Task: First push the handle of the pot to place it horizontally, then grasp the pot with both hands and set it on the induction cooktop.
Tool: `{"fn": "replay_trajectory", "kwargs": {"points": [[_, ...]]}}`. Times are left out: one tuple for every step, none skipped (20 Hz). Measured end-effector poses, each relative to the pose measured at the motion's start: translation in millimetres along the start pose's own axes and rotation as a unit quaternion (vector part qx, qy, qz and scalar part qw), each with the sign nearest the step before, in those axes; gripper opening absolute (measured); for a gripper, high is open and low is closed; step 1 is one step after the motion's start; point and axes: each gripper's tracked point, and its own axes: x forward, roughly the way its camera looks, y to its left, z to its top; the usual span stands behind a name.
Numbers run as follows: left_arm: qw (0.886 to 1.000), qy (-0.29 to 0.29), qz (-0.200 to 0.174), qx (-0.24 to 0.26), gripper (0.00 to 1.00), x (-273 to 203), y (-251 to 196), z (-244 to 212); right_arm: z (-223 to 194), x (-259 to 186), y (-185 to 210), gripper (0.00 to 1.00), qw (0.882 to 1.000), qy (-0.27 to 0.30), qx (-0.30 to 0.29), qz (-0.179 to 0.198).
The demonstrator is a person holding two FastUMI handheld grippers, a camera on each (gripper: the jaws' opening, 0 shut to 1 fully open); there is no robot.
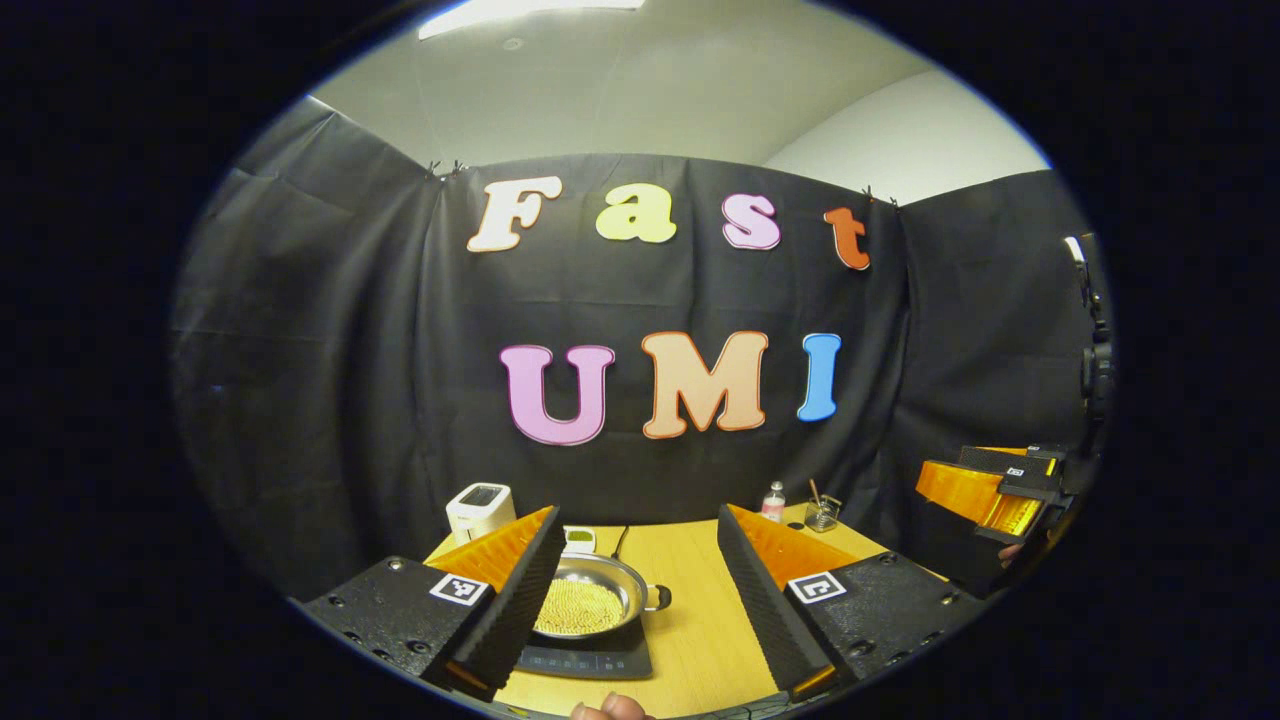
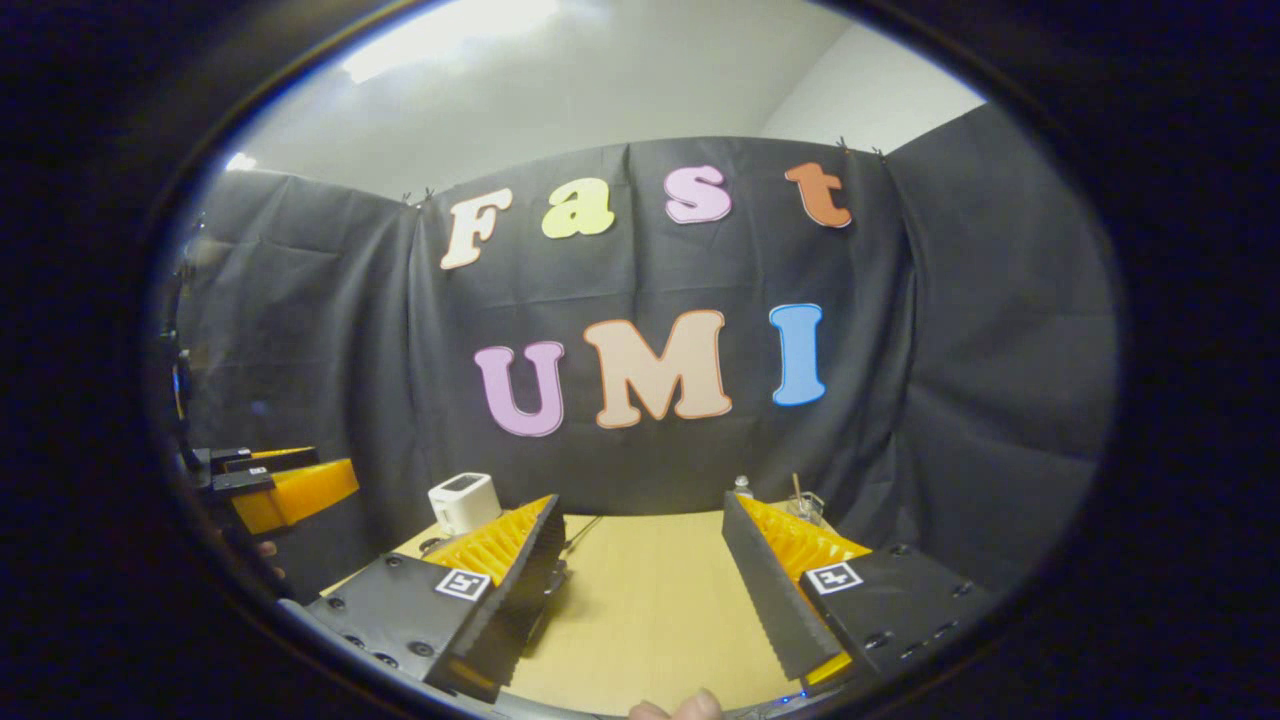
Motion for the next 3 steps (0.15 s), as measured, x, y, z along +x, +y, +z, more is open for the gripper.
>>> {"fn": "replay_trajectory", "kwargs": {"points": [[1.0, -0.003, -0.001, -0.006, 0.92, -2.4, 0.1, 1.9, -0.2, -3.9, -2.6, 0.92, 1.0, 0.003, -0.004, -0.003], [1.0, 0.003, 0.005, -0.006, 0.91, -5.0, 4.8, 0.8, -4.4, -8.3, -2.4, 0.92, 1.0, 0.01, -0.004, -0.002], [1.0, 0.004, 0.014, -0.004, 0.91, -9.6, 11.2, 1.9, -2.9, -11.3, -1.5, 0.98, 1.0, 0.012, -0.002, -0.001]]}}
